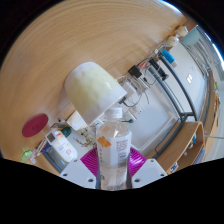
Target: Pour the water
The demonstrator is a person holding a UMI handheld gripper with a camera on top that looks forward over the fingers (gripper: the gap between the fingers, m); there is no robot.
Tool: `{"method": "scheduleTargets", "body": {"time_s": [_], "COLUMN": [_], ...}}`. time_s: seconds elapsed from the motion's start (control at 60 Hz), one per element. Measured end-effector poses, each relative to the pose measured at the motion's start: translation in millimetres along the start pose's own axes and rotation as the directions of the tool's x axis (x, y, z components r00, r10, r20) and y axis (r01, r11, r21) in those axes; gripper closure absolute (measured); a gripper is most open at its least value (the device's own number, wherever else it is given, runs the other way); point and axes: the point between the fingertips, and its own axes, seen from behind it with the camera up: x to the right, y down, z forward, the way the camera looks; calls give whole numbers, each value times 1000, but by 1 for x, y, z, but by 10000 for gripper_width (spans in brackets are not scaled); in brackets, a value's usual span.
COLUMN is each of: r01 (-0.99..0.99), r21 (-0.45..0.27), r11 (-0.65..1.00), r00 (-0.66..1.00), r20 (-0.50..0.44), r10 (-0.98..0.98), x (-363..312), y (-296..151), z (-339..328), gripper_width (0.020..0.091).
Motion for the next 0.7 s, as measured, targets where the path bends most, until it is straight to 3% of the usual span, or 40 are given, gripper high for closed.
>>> {"method": "scheduleTargets", "body": {"time_s": [0.133, 0.267, 0.383, 0.467, 0.567, 0.7], "r01": [-136, -520, -864, -981, -964, -774], "r21": [-27, -84, -133, -139, -129, -147], "r11": [990, 850, 486, 132, -233, -616], "r00": [991, 852, 488, 132, -238, -628], "r20": [9, 7, 21, 12, 22, 47], "r10": [137, 523, 872, 991, 971, 777], "x": [-3, -9, -24, -33, -40, -65], "y": [16, 54, 80, 77, 73, 61], "z": [-2, -7, -12, -17, -19, -22], "gripper_width": [745, 746, 742, 743, 742, 744]}}
